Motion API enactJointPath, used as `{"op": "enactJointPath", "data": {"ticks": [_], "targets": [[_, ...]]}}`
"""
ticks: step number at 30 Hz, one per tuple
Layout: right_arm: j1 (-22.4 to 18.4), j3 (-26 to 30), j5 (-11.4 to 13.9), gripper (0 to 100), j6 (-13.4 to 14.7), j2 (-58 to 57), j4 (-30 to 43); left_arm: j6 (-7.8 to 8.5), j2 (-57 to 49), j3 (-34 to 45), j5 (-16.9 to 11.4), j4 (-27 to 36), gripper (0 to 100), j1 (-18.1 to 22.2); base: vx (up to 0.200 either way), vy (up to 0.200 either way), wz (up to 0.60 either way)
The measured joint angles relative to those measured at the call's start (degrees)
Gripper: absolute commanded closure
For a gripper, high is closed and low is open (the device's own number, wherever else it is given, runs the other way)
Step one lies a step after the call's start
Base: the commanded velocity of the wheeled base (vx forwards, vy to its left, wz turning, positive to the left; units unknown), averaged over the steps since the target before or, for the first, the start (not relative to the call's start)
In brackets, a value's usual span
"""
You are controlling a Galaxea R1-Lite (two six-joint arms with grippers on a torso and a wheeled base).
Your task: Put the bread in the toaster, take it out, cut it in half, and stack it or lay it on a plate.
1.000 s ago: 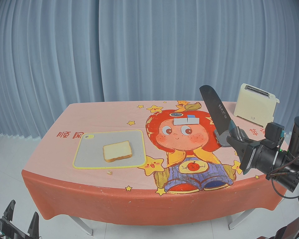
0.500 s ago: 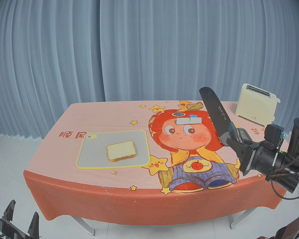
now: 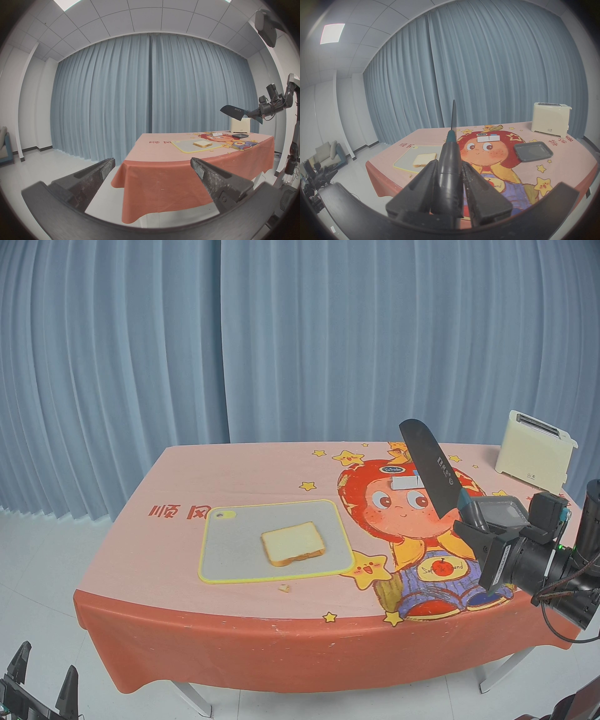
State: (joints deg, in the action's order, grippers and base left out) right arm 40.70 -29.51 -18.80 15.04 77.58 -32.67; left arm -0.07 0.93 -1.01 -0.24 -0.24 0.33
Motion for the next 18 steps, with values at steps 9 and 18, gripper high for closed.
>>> {"op": "enactJointPath", "data": {"ticks": [9,18], "targets": [[0.0,-0.2,0.1,100,-0.1,0.3,-0.1,0.05,0.0,0.0,0.0,0.0,0,0.0,0.000,0.022,0.00],[-0.1,-0.1,0.4,100,-2.3,0.5,-0.1,0.07,0.0,0.0,-0.1,0.0,0,0.0,0.000,0.000,0.00]]}}
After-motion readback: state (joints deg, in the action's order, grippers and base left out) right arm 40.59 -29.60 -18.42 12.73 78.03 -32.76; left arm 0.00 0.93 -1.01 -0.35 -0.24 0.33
